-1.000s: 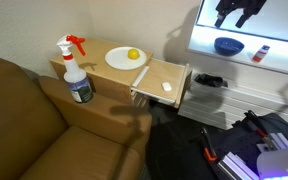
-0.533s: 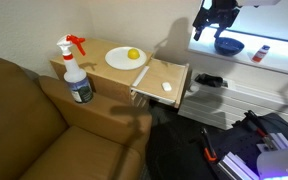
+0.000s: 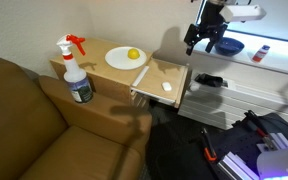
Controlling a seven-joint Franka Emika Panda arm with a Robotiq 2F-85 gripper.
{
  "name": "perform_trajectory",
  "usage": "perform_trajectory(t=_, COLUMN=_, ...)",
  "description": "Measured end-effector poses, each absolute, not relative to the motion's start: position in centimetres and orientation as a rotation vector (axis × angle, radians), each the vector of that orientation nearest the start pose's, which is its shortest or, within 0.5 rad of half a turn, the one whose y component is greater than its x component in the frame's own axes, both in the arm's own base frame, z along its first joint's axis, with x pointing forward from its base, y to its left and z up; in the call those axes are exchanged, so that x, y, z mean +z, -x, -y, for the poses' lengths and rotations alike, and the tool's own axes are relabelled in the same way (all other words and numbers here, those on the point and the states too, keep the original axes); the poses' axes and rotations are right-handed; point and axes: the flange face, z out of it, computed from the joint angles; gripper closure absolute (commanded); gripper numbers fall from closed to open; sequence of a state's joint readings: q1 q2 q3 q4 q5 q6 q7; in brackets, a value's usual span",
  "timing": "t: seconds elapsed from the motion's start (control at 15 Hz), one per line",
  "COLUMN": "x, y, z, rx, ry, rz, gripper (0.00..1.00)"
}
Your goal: Pick the white object on the drawer and put it on the plate, then close the drawer and pick the bottle on the windowsill and put it on the cabinet
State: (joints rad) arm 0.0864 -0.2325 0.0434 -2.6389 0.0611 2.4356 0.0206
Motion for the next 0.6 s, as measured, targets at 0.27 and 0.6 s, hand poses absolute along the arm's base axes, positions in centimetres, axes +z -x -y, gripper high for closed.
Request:
perform_trajectory(t=0.27, x=26.3, y=-41.0, z=-8.9, rx=0.143, ry=3.085, rz=0.129, gripper=0.0)
perform_trajectory(t=0.6, x=20.9, y=-41.6, z=-9.1, rx=0.236, ry=3.071, rz=0.025, gripper=0.0)
